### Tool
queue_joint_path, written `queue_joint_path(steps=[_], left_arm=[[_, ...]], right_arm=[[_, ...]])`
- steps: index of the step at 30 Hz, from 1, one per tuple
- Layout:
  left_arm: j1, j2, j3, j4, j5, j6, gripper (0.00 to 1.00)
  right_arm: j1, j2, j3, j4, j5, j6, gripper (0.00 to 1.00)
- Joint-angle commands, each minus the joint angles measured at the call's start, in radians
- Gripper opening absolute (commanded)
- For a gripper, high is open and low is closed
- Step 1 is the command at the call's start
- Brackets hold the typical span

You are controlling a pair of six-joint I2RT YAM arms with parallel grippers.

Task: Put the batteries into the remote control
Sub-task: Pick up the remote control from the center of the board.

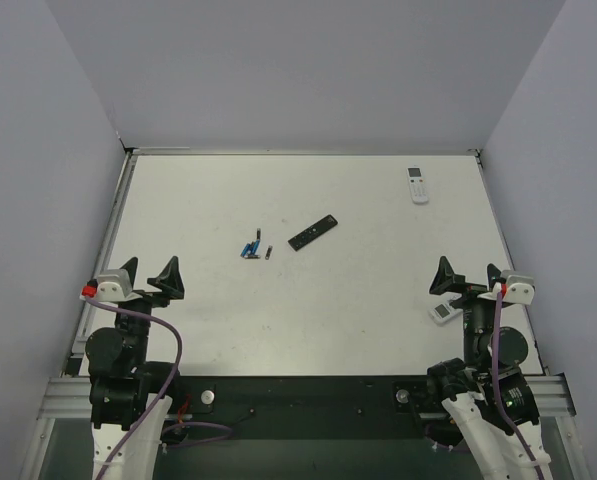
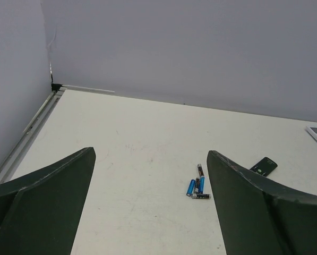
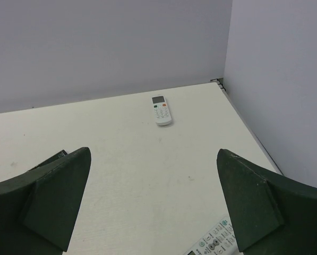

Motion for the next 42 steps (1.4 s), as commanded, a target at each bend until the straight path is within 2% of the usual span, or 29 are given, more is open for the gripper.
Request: queue_joint_path(steps=[1, 5, 9, 14, 16, 19, 24, 27, 36, 42], left_arm=[[0.003, -0.099, 0.018, 0.034, 0.024, -0.026, 0.97], [0.0, -0.109, 0.025, 0.009, -0.013, -0.051, 0.97], [-0.001, -0.109, 0.058, -0.11, -0.147, -0.144, 0.97], [-0.027, -0.113, 0.099, -0.235, -0.21, -0.202, 0.97], [-0.044, -0.111, 0.108, -0.27, -0.216, -0.221, 0.97], [-0.066, -0.113, 0.122, -0.317, -0.217, -0.251, 0.97], [-0.107, -0.113, 0.145, -0.385, -0.236, -0.267, 0.97], [-0.129, -0.113, 0.148, -0.382, -0.236, -0.264, 0.97], [-0.153, -0.113, 0.142, -0.379, -0.237, -0.256, 0.97], [-0.153, -0.111, 0.134, -0.37, -0.24, -0.255, 0.97]], right_arm=[[-0.006, -0.034, 0.035, 0.03, 0.005, 0.018, 1.0], [-0.012, -0.014, 0.063, -0.008, 0.027, 0.085, 1.0], [-0.012, 0.125, 0.168, -0.105, 0.056, 0.194, 1.0], [-0.009, 0.363, 0.332, -0.219, -0.111, 0.249, 1.0], [-0.009, 0.465, 0.36, -0.23, -0.203, 0.265, 1.0], [-0.011, 0.611, 0.409, -0.253, -0.263, 0.345, 1.0], [-0.009, 0.85, 0.512, -0.243, -0.343, 0.339, 1.0], [-0.009, 1.077, 0.572, -0.243, -0.389, 0.323, 1.0], [0.018, 1.617, 0.923, -0.24, -0.563, 0.213, 1.0], [0.061, 1.906, 1.145, -0.224, -0.705, 0.168, 0.99]])
